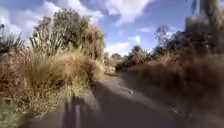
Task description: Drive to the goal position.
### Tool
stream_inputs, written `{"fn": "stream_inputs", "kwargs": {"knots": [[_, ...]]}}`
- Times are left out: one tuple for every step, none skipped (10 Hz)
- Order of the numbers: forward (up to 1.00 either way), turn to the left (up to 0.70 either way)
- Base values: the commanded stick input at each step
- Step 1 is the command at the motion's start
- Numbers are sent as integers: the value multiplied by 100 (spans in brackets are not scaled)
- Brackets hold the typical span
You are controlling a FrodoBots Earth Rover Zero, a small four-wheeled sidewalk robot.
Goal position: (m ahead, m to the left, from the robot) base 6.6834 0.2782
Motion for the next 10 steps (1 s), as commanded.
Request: {"fn": "stream_inputs", "kwargs": {"knots": [[70, -35], [70, -35], [70, -35], [70, -35], [70, -35], [70, 0], [70, 0], [70, 0], [70, 0], [70, 0]]}}
